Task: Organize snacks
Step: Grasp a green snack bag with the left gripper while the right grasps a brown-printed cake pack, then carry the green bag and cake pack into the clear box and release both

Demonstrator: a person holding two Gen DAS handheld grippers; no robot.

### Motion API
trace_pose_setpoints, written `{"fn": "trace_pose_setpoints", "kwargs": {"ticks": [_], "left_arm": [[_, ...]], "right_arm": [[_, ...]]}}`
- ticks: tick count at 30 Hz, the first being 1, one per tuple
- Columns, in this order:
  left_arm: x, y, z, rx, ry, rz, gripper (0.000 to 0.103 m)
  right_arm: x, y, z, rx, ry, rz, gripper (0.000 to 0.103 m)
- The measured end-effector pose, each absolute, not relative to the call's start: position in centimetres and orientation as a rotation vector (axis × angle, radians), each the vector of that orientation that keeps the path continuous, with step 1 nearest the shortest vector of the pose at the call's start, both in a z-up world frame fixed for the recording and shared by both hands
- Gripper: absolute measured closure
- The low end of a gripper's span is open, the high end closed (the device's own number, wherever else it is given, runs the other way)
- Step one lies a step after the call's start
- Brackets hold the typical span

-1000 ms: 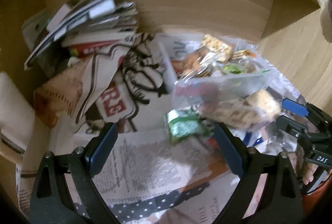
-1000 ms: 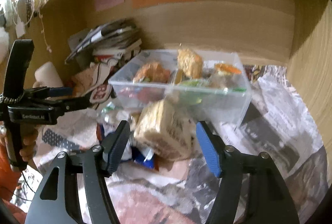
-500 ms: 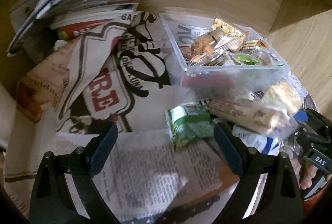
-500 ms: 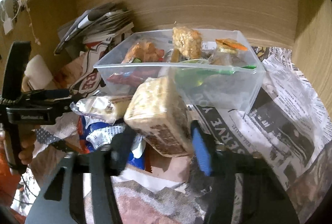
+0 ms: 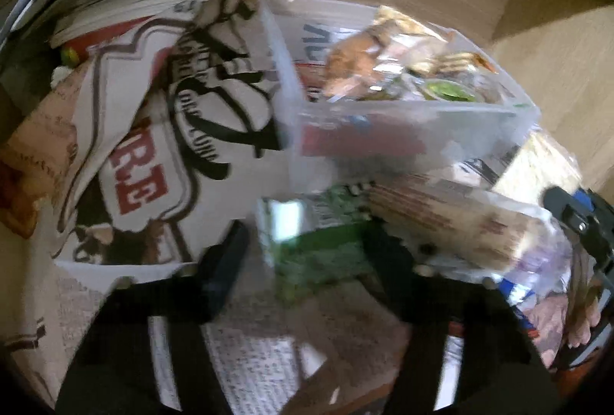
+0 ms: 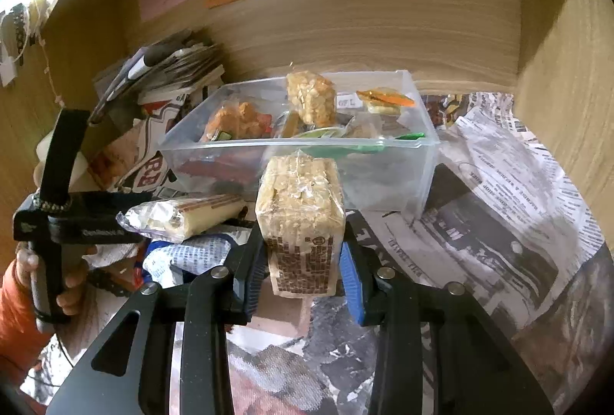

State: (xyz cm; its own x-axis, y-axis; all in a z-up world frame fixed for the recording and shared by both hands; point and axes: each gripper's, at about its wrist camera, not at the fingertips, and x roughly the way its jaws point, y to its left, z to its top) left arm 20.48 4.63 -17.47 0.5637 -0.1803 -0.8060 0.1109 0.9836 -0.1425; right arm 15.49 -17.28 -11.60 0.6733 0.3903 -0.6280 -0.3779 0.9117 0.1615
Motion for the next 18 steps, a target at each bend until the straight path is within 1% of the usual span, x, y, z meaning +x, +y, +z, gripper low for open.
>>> {"fn": "trace_pose_setpoints", "kwargs": {"ticks": [1, 5, 7, 10, 18], "left_arm": [[20.4, 4.4, -17.4, -0.075, 0.955, -0.174, 0.059], [19.6, 4.1, -16.9, -0.063, 0.93, -0.165, 0.066], [19.1, 4.2, -16.3, -0.066, 0.913, -0.169, 0.072], [17.9, 4.3, -15.1, -0.06, 0.882, -0.167, 0.074], [16.2, 5.0, -11.6, -0.043, 0.794, -0.162, 0.074]], "right_arm": [[15.4, -17.4, -11.5, 0.018, 0.706, 0.433, 0.07], [15.2, -17.6, -11.0, 0.015, 0.686, 0.434, 0.07], [15.0, -17.7, -10.8, 0.016, 0.674, 0.435, 0.07], [14.8, -18.0, -10.4, 0.019, 0.661, 0.434, 0.07], [14.6, -18.5, -8.6, 0.026, 0.605, 0.435, 0.07]]}}
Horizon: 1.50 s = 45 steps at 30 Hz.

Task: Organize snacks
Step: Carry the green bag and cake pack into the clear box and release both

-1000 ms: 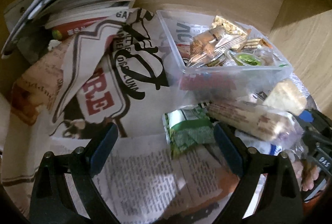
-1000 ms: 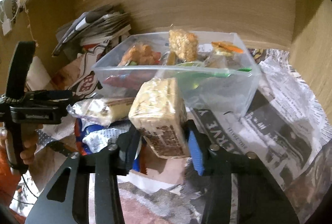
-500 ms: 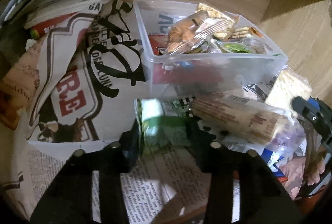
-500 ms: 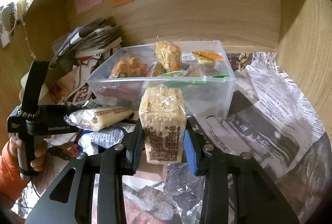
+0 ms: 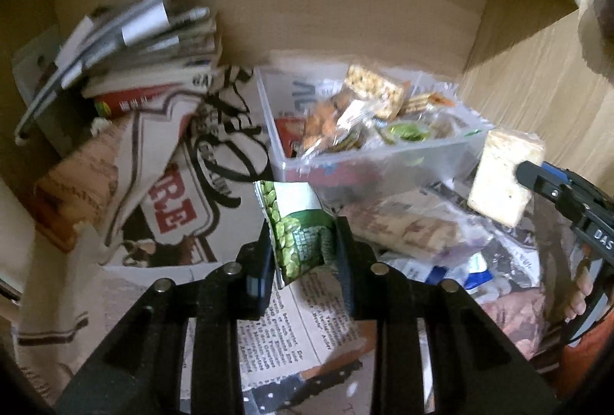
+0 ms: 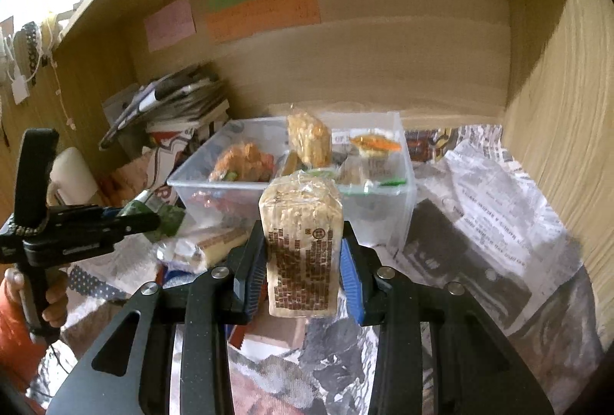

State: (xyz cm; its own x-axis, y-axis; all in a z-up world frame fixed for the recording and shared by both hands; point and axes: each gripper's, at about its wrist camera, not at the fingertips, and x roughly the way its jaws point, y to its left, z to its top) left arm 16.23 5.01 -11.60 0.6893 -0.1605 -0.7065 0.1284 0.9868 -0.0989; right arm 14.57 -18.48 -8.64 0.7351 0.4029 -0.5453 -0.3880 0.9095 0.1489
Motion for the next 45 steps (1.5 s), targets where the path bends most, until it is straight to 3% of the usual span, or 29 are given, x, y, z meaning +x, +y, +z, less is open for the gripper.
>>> {"fn": "trace_pose_setpoints", "kwargs": {"ticks": [19, 43, 45], "left_arm": [[19.4, 4.0, -5.8, 0.002, 0.65, -0.159, 0.074], [30.1, 3.4, -9.4, -0.031, 0.74, -0.166, 0.073], [30.4, 3.4, -9.5, -0.034, 0.741, -0.155, 0.069]], "right_arm": [[18.0, -17.6, -3.7, 0.007, 0.442, 0.42, 0.07], [27.2, -16.0, -6.9, -0.035, 0.564, 0.341, 0.07], [27.3, -15.9, -6.8, -0.035, 0.565, 0.34, 0.07]]}}
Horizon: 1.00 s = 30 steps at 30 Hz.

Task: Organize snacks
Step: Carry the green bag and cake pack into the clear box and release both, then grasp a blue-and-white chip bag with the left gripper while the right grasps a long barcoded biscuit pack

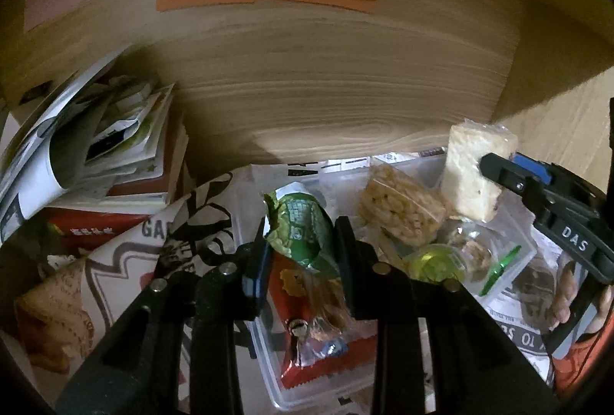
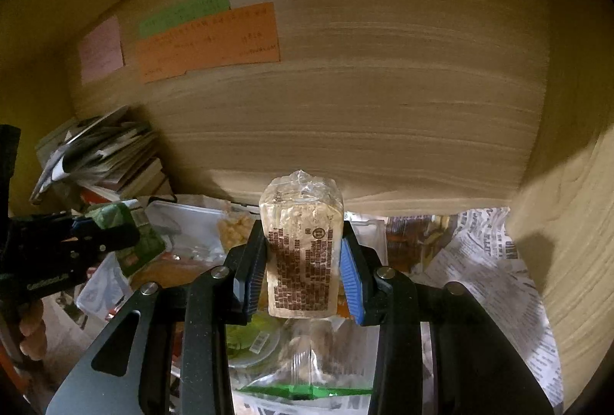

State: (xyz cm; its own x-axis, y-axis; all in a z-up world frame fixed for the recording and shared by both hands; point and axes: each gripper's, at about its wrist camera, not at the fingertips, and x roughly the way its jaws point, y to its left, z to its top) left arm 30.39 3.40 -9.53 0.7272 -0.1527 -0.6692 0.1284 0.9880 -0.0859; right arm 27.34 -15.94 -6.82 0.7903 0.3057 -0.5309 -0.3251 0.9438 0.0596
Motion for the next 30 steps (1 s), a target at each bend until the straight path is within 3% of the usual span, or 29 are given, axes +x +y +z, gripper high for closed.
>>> {"fn": "trace_pose_setpoints", "kwargs": {"ticks": [2, 4, 6, 9, 16, 19, 24, 30], "left_arm": [[30.7, 3.5, -9.8, -0.036, 0.751, -0.147, 0.064], [30.9, 3.6, -10.1, -0.037, 0.762, -0.139, 0.051], [30.6, 3.7, -10.2, -0.04, 0.766, -0.135, 0.041], [29.8, 3.6, -10.0, -0.037, 0.766, -0.144, 0.04], [26.9, 3.7, -8.6, -0.039, 0.75, -0.166, 0.039], [25.2, 3.8, -8.0, -0.049, 0.734, -0.175, 0.032], [21.8, 3.9, -7.4, -0.044, 0.724, -0.185, 0.031], [18.8, 4.5, -8.1, -0.031, 0.733, -0.171, 0.021]], "right_arm": [[27.5, -15.8, -6.7, -0.039, 0.566, 0.341, 0.07], [27.3, -15.5, -6.6, -0.052, 0.562, 0.341, 0.069], [27.0, -15.4, -6.3, -0.063, 0.554, 0.342, 0.059], [26.3, -15.4, -5.8, -0.061, 0.532, 0.343, 0.052], [24.4, -15.7, -5.0, -0.051, 0.525, 0.372, 0.051], [22.9, -15.8, -4.7, -0.055, 0.519, 0.385, 0.046], [20.2, -15.5, -5.2, -0.05, 0.538, 0.437, 0.039], [17.4, -14.0, -6.3, -0.042, 0.577, 0.522, 0.03]]}}
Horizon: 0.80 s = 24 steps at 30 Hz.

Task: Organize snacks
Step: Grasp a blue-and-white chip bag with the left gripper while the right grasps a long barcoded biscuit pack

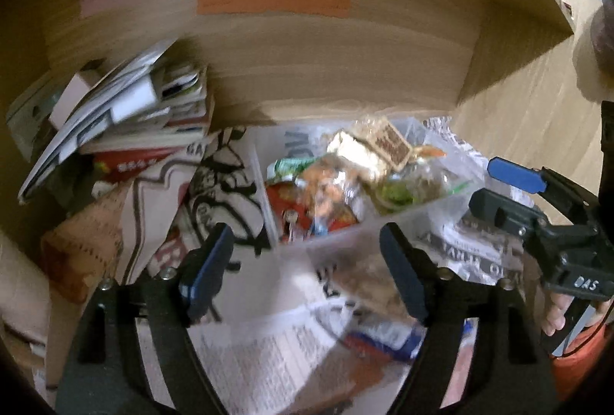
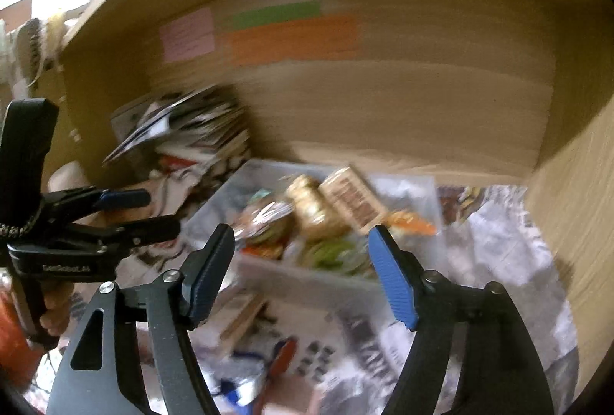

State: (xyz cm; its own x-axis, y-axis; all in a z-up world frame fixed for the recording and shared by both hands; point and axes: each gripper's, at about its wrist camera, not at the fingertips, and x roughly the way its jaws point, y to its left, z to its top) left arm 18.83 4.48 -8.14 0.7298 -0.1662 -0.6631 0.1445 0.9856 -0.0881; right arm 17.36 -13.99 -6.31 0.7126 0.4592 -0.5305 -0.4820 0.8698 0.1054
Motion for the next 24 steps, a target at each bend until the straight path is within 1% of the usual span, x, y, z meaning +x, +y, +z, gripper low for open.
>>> {"fn": "trace_pose_setpoints", "kwargs": {"ticks": [1, 2, 3, 8, 14, 16, 18, 20, 24], "left_arm": [[18.5, 4.6, -8.2, -0.031, 0.736, -0.167, 0.02], [18.0, 4.8, -8.4, -0.03, 0.74, -0.161, 0.019], [17.5, 5.0, -8.7, -0.03, 0.747, -0.153, 0.019], [15.7, 6.4, -10.8, -0.043, 0.801, -0.125, 0.019], [14.9, 7.7, -12.3, -0.079, 0.842, -0.103, 0.019], [14.7, 7.9, -12.6, -0.085, 0.843, -0.104, 0.019], [14.7, 7.7, -12.7, -0.091, 0.852, -0.113, 0.019], [14.6, 7.5, -12.8, -0.089, 0.852, -0.121, 0.019], [14.5, 6.5, -12.6, -0.068, 0.851, -0.144, 0.019]], "right_arm": [[16.9, -13.7, -6.6, -0.035, 0.583, 0.535, 0.028], [16.6, -13.4, -6.9, -0.03, 0.591, 0.547, 0.022], [16.2, -13.0, -7.3, -0.027, 0.598, 0.558, 0.02], [15.4, -11.0, -9.3, -0.037, 0.662, 0.607, 0.019], [16.8, -9.2, -11.7, -0.085, 0.75, 0.591, 0.02], [17.5, -8.9, -12.2, -0.082, 0.785, 0.605, 0.024], [18.1, -8.6, -12.6, -0.088, 0.827, 0.629, 0.04], [18.3, -8.4, -13.0, -0.105, 0.851, 0.64, 0.049], [17.8, -8.9, -12.8, -0.128, 0.838, 0.636, 0.054]]}}
